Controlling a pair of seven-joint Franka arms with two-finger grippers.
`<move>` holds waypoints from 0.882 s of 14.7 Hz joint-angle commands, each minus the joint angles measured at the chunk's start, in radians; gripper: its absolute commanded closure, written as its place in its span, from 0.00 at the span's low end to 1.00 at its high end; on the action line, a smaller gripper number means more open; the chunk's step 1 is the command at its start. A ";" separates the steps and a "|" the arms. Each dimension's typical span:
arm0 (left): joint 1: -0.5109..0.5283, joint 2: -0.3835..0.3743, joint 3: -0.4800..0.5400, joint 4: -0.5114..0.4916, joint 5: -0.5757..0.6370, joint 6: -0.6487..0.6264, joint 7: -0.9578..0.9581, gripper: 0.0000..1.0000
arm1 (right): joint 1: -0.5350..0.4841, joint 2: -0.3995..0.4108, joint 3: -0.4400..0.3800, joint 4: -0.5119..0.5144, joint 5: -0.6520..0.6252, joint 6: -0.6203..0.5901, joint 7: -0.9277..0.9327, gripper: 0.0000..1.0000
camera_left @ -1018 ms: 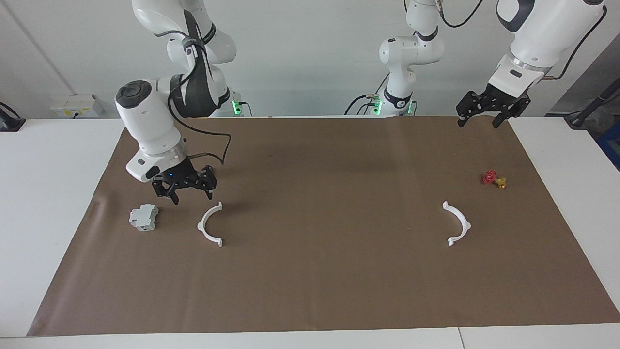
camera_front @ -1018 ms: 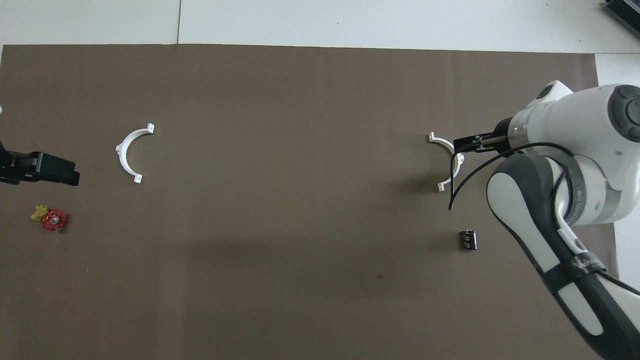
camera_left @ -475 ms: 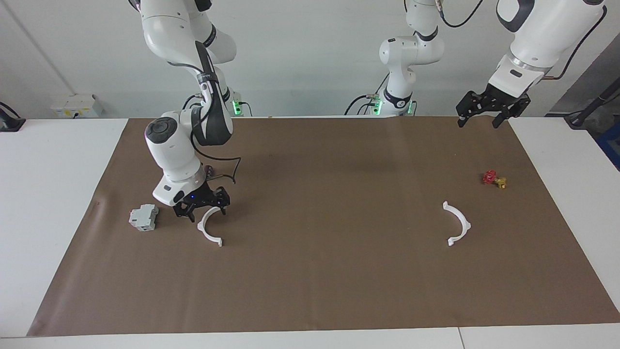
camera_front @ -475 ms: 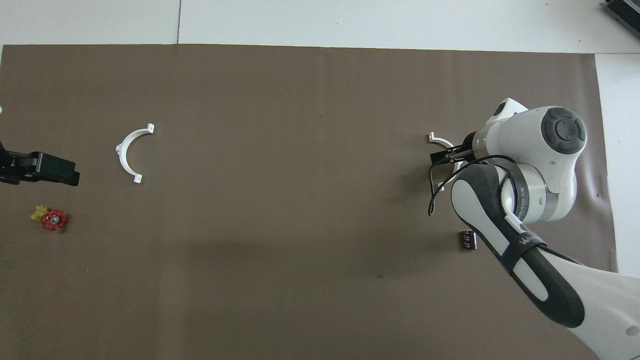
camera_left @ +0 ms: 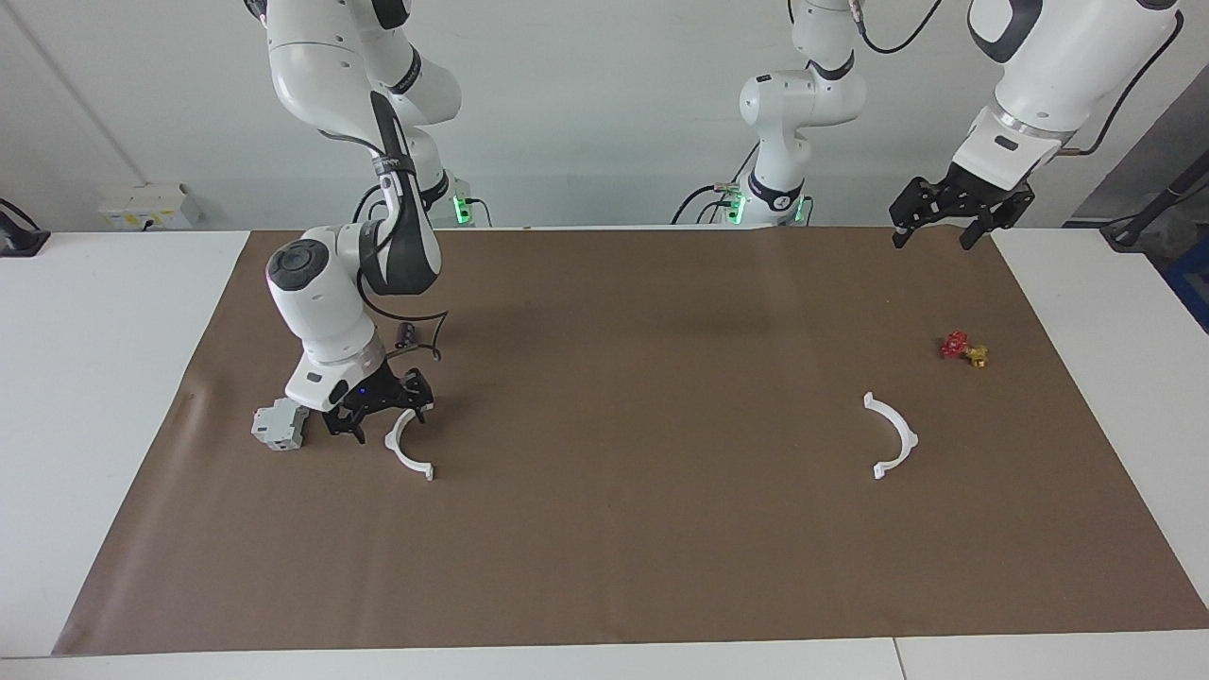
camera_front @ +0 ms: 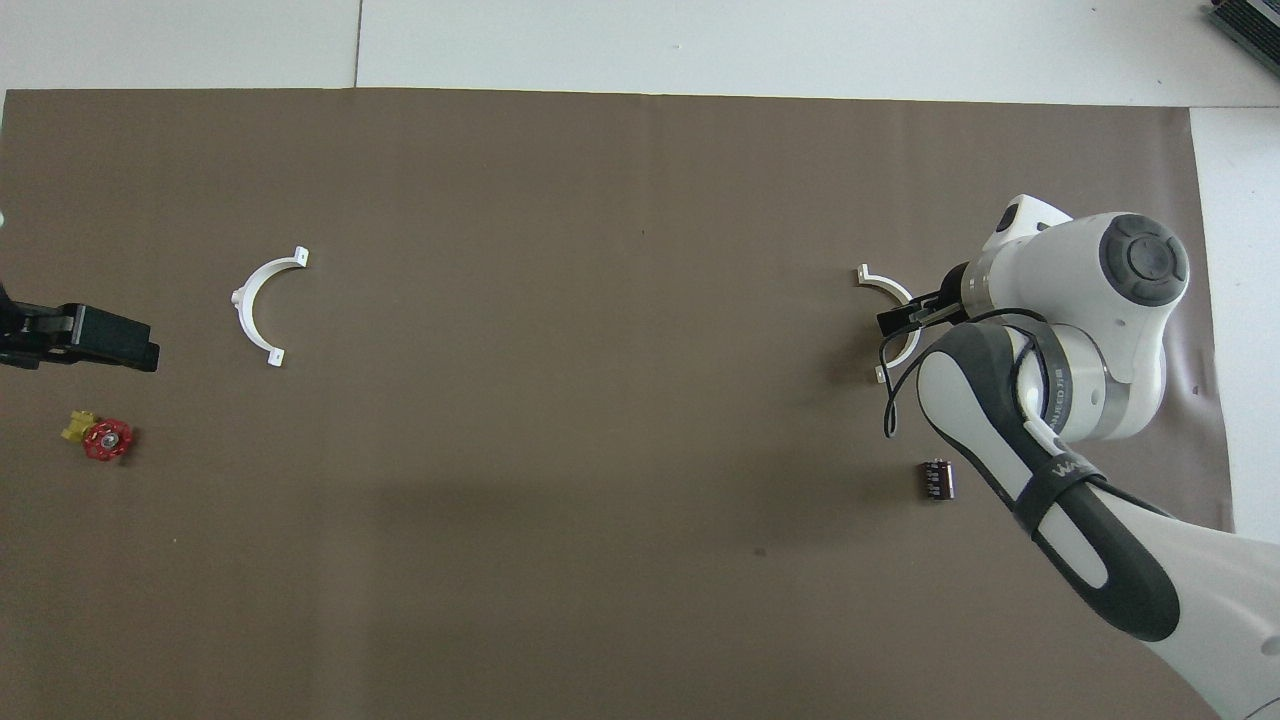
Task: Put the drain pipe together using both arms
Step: 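Close the right gripper on the white clamp half's end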
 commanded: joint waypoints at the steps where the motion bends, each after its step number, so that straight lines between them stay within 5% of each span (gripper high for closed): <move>1: 0.014 -0.032 -0.006 -0.037 -0.009 0.017 0.000 0.00 | -0.008 0.027 0.007 -0.009 0.023 0.049 -0.035 0.00; 9: 0.014 -0.032 -0.006 -0.037 -0.009 0.017 0.000 0.00 | -0.005 0.044 0.007 -0.018 0.044 0.061 -0.025 0.00; 13: 0.014 -0.032 -0.006 -0.037 -0.009 0.017 0.000 0.00 | 0.001 0.055 0.007 -0.075 0.044 0.167 -0.028 0.00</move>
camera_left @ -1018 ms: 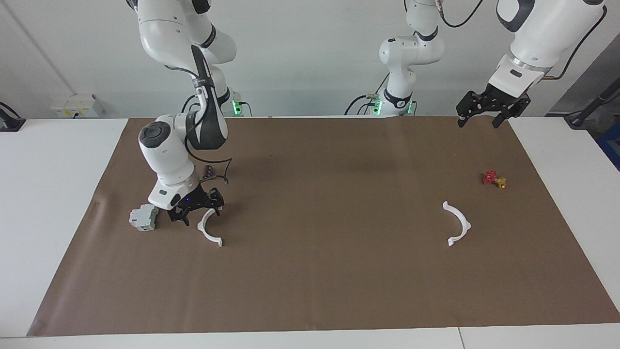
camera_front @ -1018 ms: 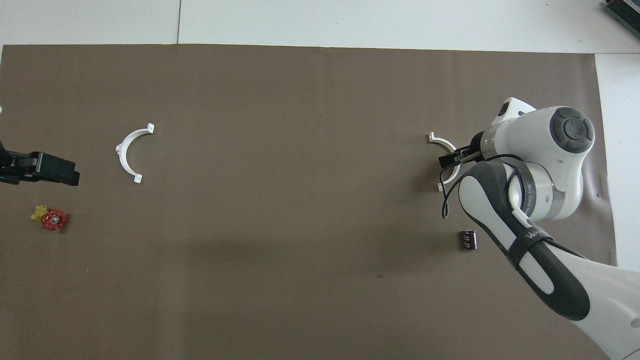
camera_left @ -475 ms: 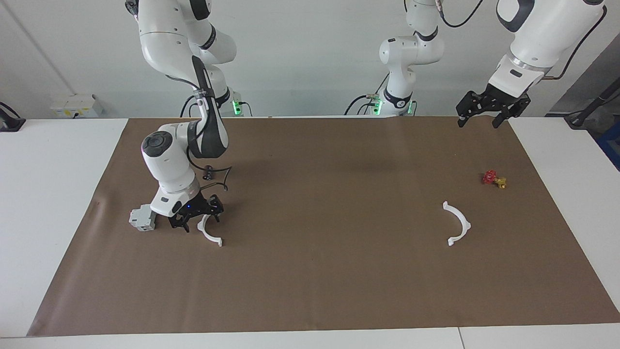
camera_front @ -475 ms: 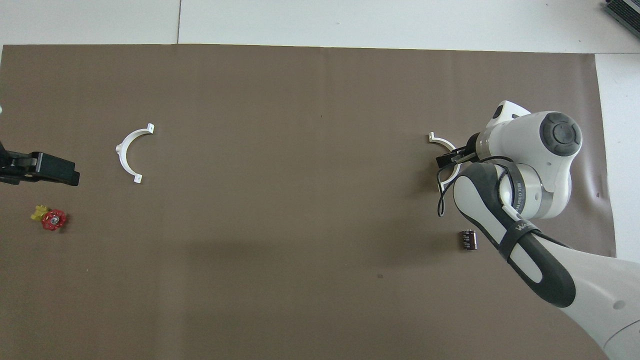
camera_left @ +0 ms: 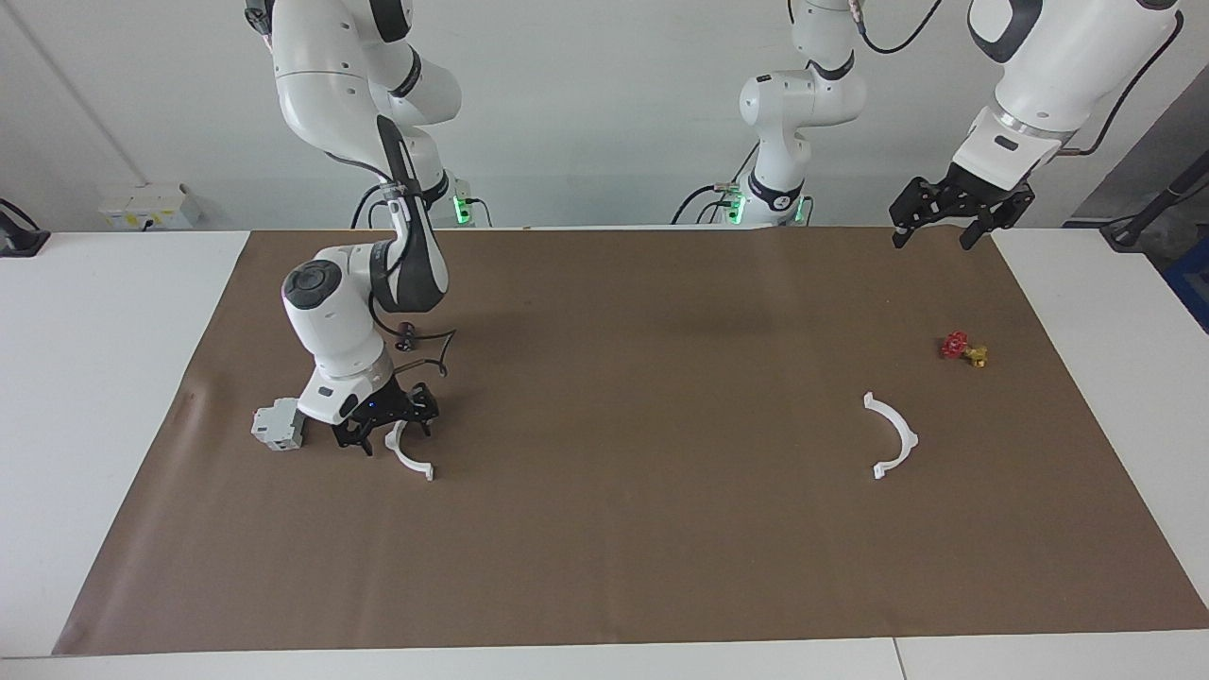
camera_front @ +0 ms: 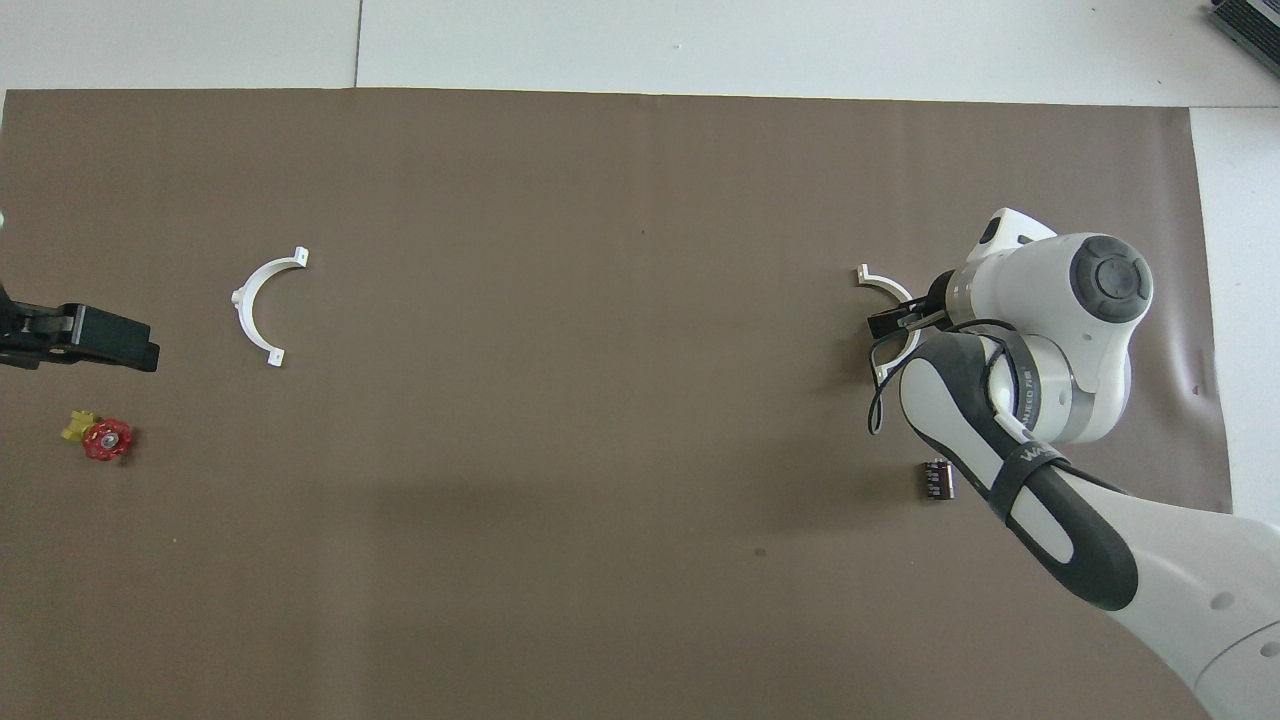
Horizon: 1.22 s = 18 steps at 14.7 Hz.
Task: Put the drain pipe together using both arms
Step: 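Close the right gripper on the white clamp half's end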
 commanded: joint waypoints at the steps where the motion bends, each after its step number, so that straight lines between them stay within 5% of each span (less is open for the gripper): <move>1: 0.014 -0.032 -0.006 -0.037 -0.009 0.017 0.000 0.00 | -0.004 -0.003 0.003 -0.027 0.036 0.034 -0.032 0.00; 18: 0.014 -0.033 -0.006 -0.037 -0.009 0.017 0.000 0.00 | -0.012 -0.036 0.003 -0.017 0.036 -0.051 -0.038 0.09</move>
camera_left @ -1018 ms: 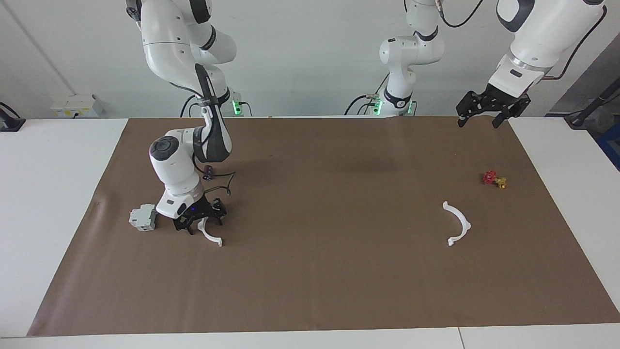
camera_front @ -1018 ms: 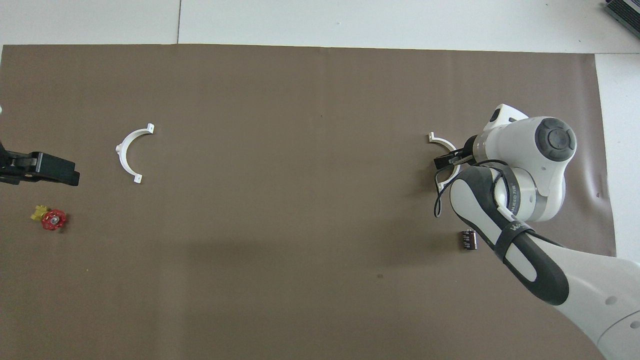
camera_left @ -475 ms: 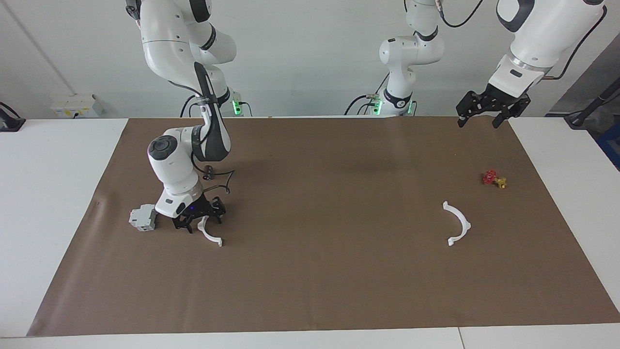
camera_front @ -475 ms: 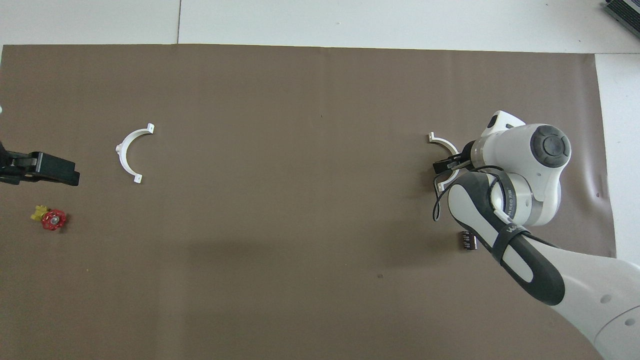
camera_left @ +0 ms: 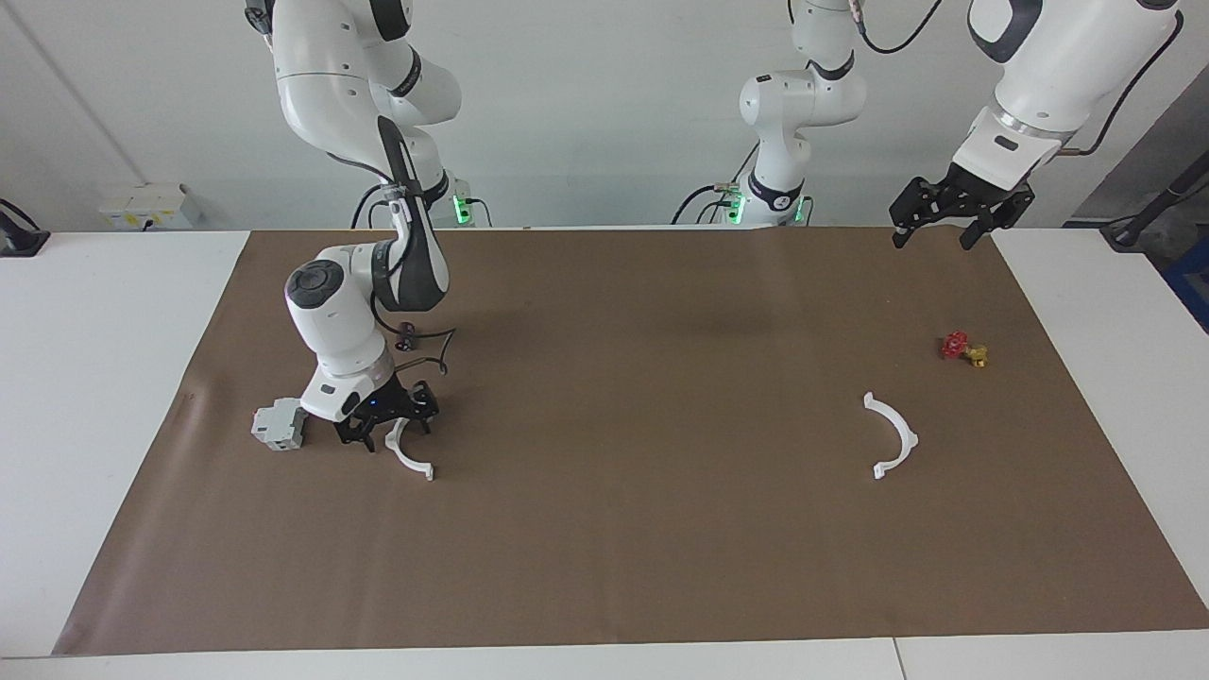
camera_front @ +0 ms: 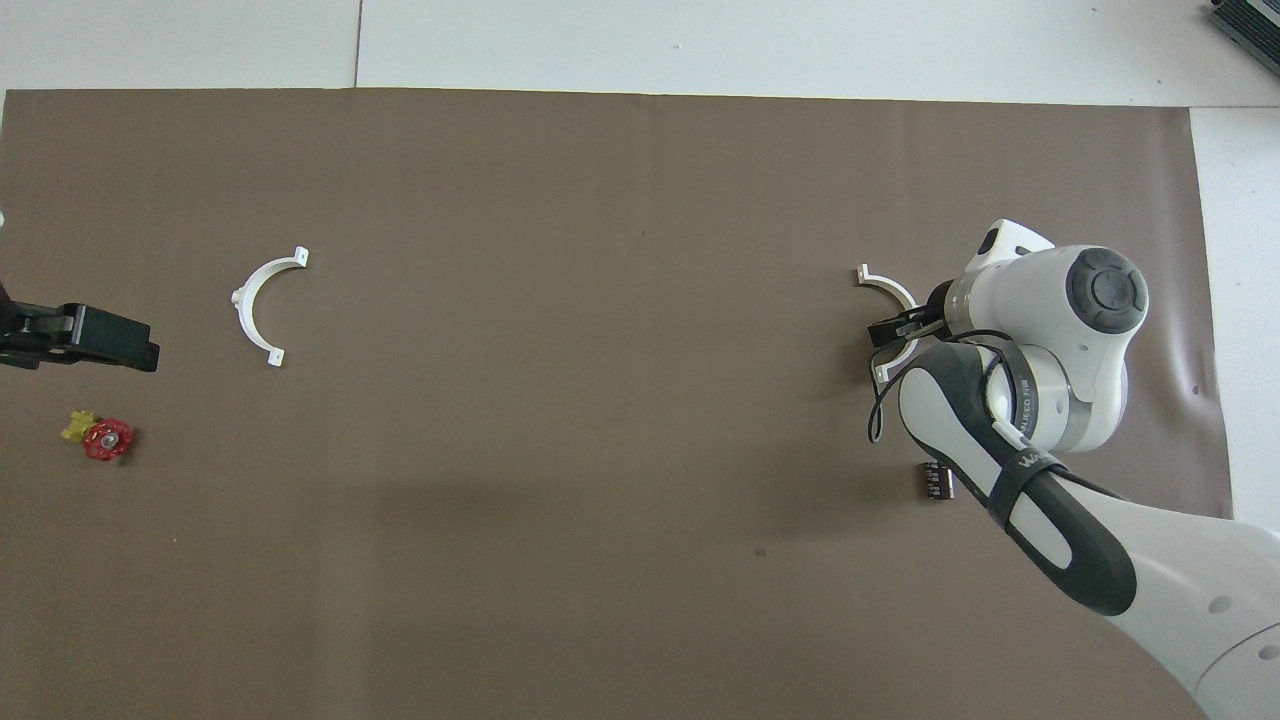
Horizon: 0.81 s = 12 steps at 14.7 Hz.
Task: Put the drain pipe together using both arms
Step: 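Close the right gripper on the white clamp half's end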
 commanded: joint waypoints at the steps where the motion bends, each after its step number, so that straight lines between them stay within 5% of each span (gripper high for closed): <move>1: 0.014 -0.032 -0.006 -0.037 -0.009 0.017 0.000 0.00 | -0.010 -0.016 0.005 -0.007 0.036 -0.020 -0.042 0.13; 5: 0.014 -0.032 -0.006 -0.037 -0.009 0.017 0.000 0.00 | -0.010 -0.016 0.005 -0.007 0.036 -0.016 -0.046 0.40; 9: 0.014 -0.032 -0.006 -0.037 -0.009 0.017 0.000 0.00 | -0.019 -0.016 0.005 -0.007 0.036 -0.016 -0.057 0.92; 10: 0.014 -0.032 -0.006 -0.037 -0.009 0.017 0.000 0.00 | -0.019 -0.016 0.005 -0.007 0.036 -0.016 -0.057 1.00; 12: 0.014 -0.032 -0.006 -0.037 -0.009 0.017 0.000 0.00 | -0.019 -0.022 0.005 -0.007 0.036 -0.022 -0.054 1.00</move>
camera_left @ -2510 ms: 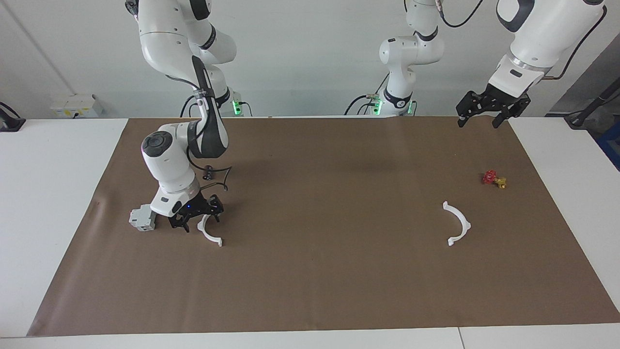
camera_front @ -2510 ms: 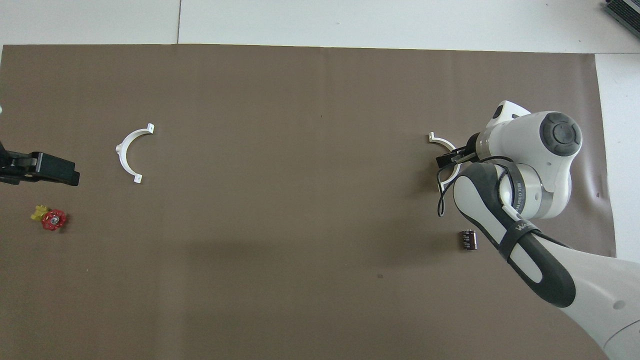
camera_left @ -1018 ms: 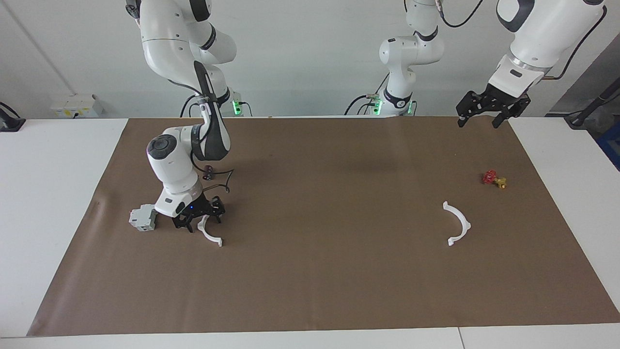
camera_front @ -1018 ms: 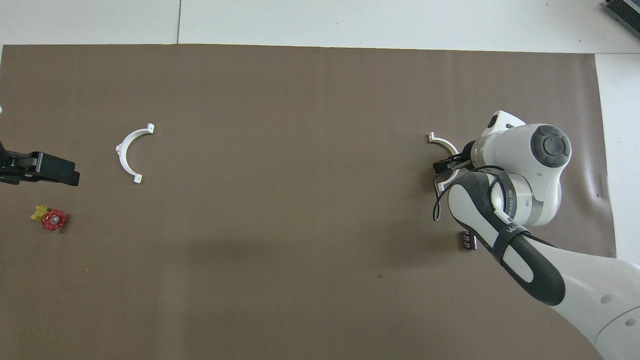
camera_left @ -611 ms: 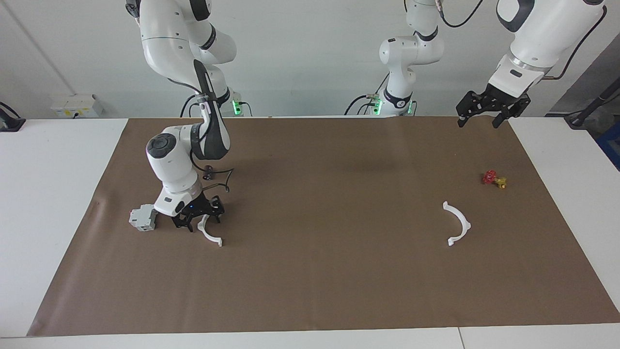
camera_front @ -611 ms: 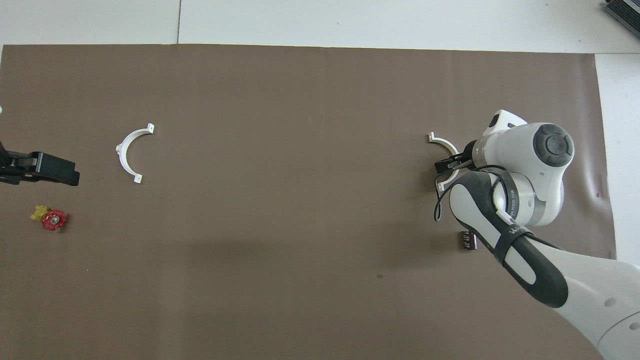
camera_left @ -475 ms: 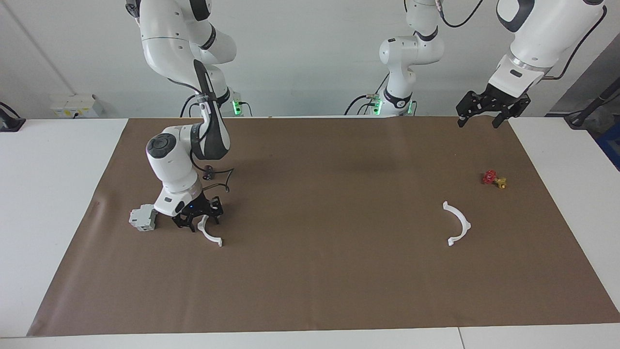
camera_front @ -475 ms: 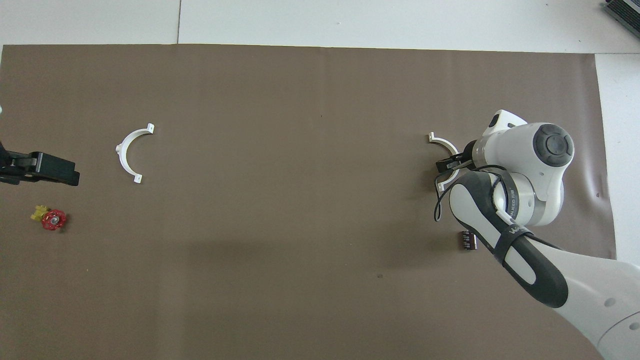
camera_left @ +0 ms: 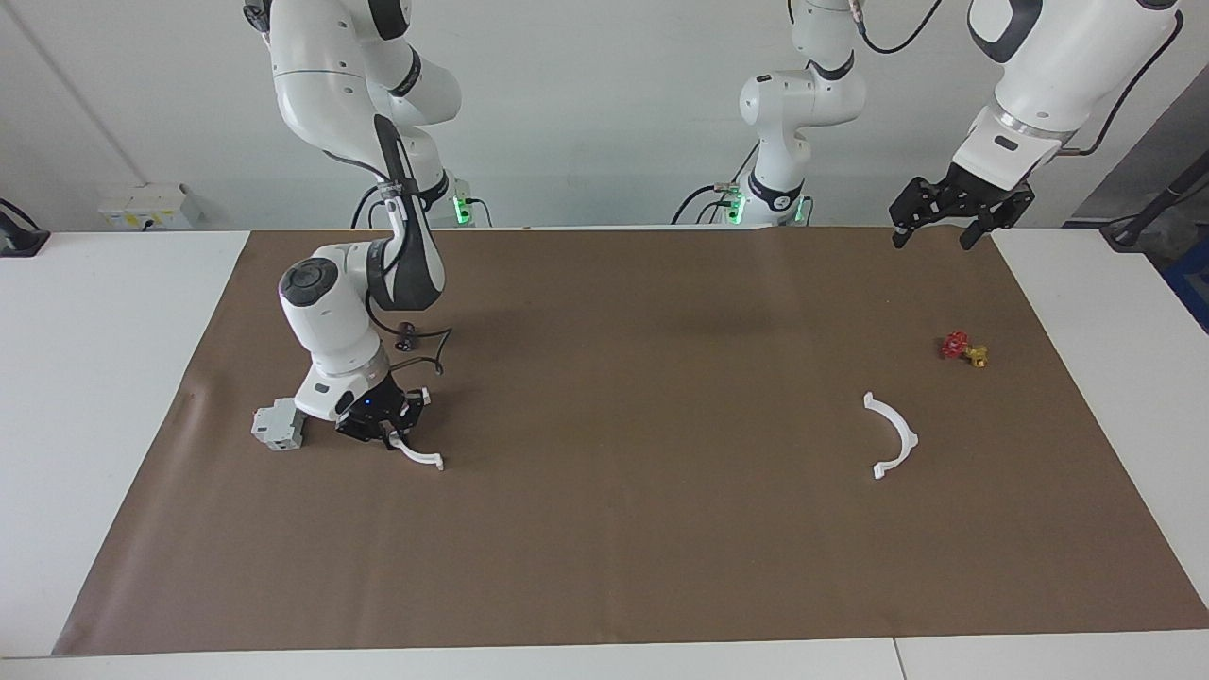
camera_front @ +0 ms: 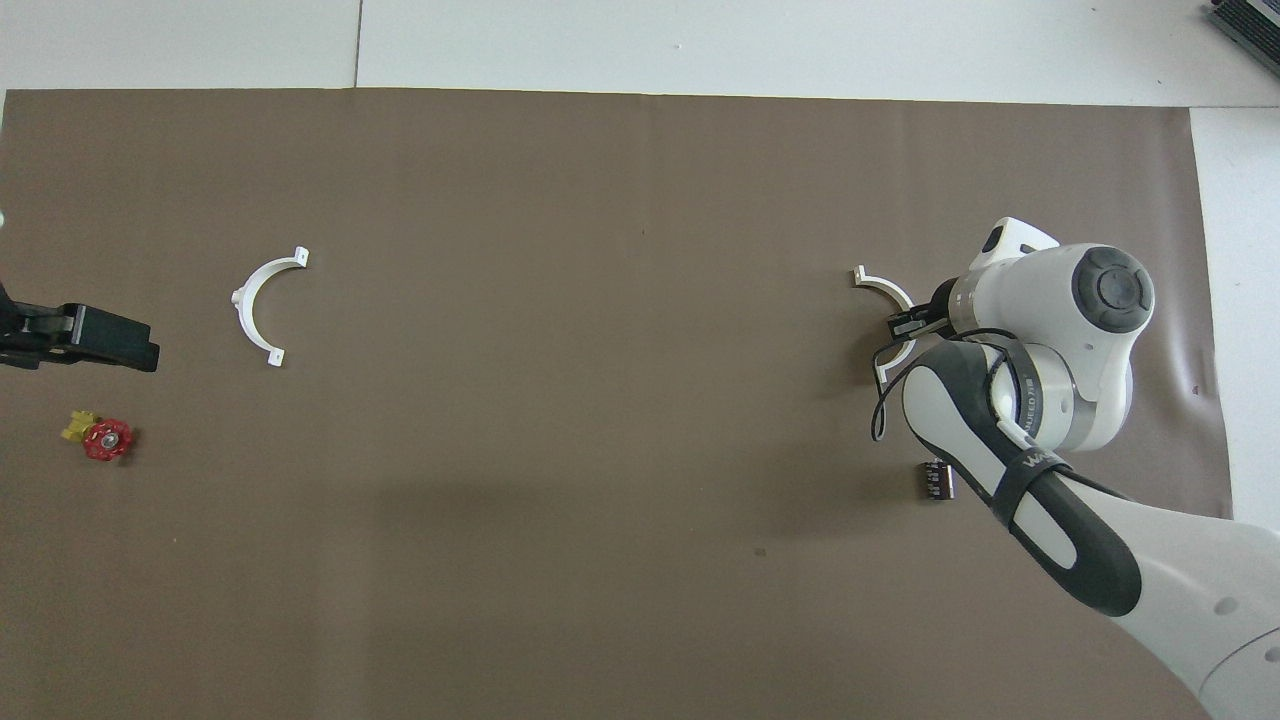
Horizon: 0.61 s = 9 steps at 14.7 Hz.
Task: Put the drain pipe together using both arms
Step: 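Close the right gripper on the white clamp half's end, then slide the held clamp half toward the table center with the right gripper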
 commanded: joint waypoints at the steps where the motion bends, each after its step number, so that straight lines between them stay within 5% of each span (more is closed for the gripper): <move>1: 0.014 -0.032 -0.006 -0.037 -0.009 0.017 0.000 0.00 | -0.012 -0.024 0.008 -0.008 0.036 -0.025 -0.044 1.00; 9: 0.014 -0.032 -0.006 -0.037 -0.009 0.017 0.000 0.00 | 0.055 -0.031 0.039 0.030 0.070 -0.081 0.247 1.00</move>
